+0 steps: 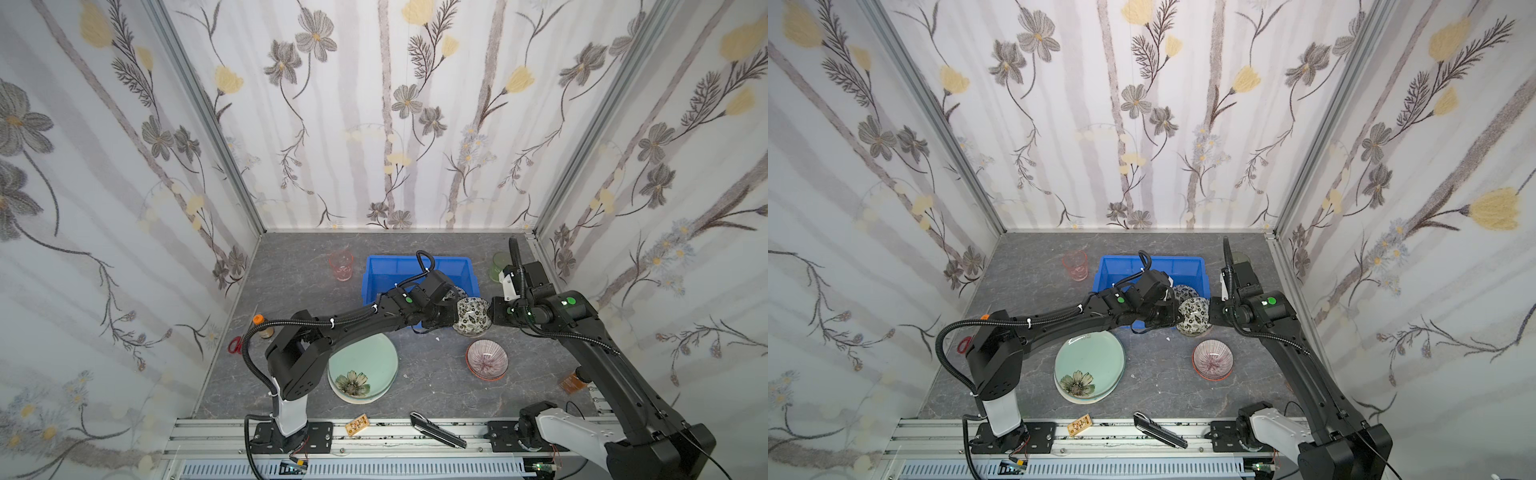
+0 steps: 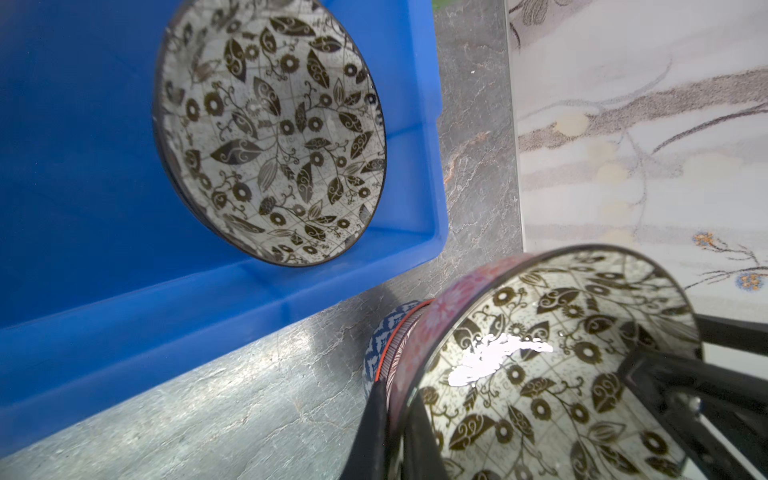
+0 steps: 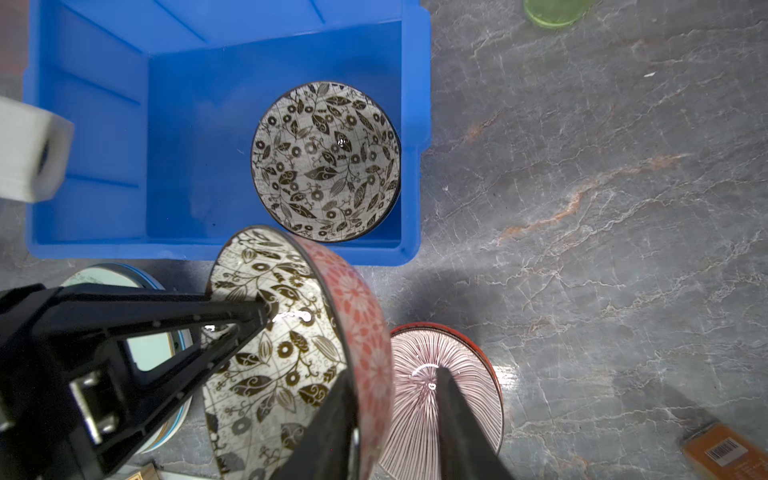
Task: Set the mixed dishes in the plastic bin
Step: 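Lift the bowl toward the left gripper, which grasps its rim, then carry the bowl into the bin with the left gripper while the right withdraws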
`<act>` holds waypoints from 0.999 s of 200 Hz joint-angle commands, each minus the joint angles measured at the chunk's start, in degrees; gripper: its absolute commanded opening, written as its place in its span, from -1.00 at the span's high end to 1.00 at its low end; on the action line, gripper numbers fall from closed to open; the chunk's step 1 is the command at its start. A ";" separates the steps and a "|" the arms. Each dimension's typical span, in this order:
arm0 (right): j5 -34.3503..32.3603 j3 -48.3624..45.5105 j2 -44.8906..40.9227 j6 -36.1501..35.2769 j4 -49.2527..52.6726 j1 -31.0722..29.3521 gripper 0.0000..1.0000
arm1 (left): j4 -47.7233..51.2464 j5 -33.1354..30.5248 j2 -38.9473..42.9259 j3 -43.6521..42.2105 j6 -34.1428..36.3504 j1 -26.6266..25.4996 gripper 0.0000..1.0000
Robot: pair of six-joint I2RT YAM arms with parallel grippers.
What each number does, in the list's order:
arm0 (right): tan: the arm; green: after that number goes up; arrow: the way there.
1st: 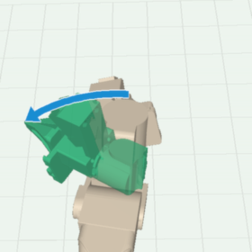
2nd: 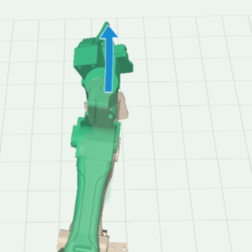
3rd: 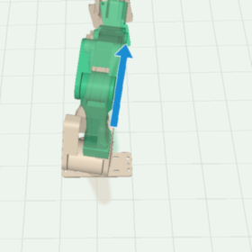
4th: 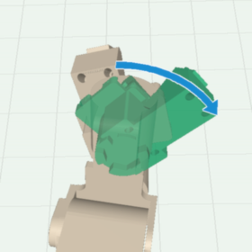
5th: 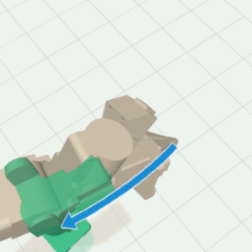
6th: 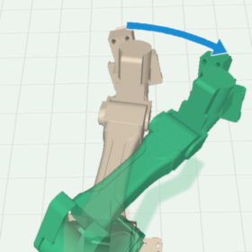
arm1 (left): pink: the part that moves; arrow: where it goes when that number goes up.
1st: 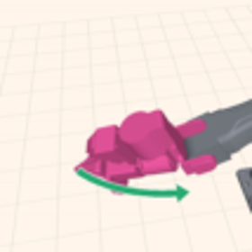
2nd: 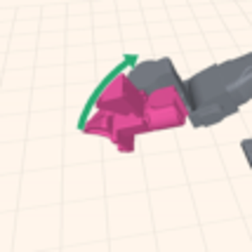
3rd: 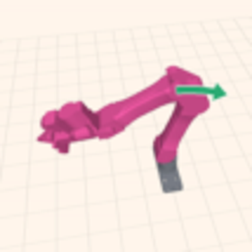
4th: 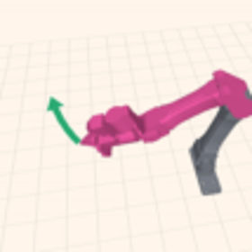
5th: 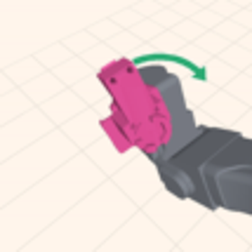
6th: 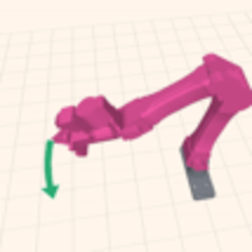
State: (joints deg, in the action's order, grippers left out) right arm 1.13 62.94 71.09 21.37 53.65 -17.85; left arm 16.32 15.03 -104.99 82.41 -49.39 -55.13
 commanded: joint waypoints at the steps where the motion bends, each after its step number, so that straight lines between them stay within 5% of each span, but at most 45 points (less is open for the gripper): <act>1: 1.29 -1.41 -2.51 -0.61 -6.84 0.37 -0.13 | -0.80 -2.48 1.48 1.03 1.48 0.74 1.00; 26: 1.84 -4.79 -7.58 -0.99 -13.69 1.27 -0.49 | 1.34 -4.10 1.92 2.75 4.27 1.74 1.00; 42: 1.62 -7.61 -11.43 -0.98 -18.90 2.08 -0.98 | 2.98 -5.64 1.94 4.43 6.36 2.29 1.00; 98: 6.45 -17.56 -21.21 2.35 -35.80 6.03 -0.99 | 6.71 -8.68 -3.85 11.54 13.08 3.96 1.00; 200: 12.07 -21.38 -21.07 0.60 -37.94 9.81 -0.99 | 13.95 -14.49 -11.67 17.96 17.00 5.58 1.00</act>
State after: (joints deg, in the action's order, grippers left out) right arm 10.70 41.54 49.36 22.33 18.17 -8.67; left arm 29.08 3.55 -116.05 99.46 -33.32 -50.02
